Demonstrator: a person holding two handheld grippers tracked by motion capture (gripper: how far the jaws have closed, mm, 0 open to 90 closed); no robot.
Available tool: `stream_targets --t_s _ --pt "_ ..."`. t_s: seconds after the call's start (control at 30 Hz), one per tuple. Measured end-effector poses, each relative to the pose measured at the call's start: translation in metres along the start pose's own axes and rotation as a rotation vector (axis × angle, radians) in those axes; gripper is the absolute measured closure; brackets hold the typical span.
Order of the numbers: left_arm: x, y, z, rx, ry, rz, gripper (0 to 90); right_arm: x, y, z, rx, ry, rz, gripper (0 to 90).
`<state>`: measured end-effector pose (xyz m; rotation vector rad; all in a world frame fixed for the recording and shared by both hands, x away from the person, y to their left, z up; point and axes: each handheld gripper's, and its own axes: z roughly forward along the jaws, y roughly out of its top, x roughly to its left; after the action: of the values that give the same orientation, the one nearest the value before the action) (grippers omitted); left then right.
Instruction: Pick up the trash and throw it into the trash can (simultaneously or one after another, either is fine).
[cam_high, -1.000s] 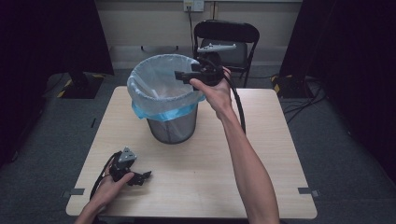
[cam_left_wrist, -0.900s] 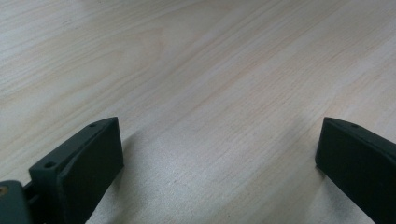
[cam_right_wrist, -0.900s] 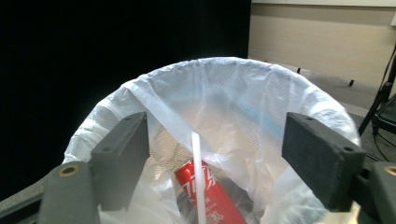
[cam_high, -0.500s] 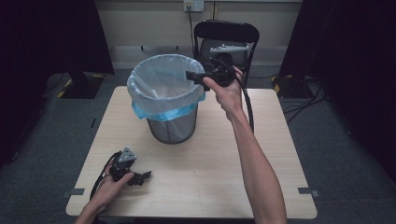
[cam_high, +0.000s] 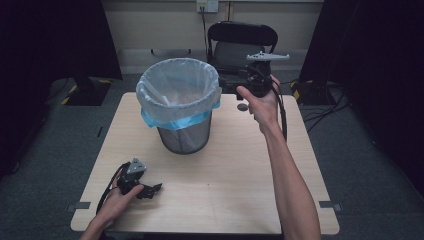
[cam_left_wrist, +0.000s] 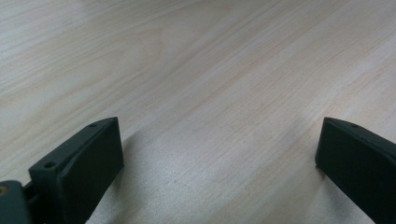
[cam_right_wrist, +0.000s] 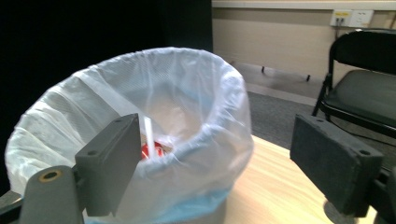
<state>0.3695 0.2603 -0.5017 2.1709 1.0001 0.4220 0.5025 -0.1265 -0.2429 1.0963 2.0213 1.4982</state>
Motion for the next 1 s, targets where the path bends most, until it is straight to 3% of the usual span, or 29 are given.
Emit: stream_targets --t_s 0.77,0.9,1.0 --pt "0.0 0.0 0.0 0.002 -0.001 0.002 0.3 -0.028 -0.046 -0.03 0.032 -0.117 0.057 16.2" --pt "0.0 0.0 0.0 0.0 -0.001 0.002 0.3 -0.034 -0.06 -0.033 0.057 -0.131 0.072 16.5" --pt "0.0 0.0 0.0 0.002 0.0 0.002 0.2 -0.04 -0.072 -0.036 0.077 -0.123 0.113 16.4"
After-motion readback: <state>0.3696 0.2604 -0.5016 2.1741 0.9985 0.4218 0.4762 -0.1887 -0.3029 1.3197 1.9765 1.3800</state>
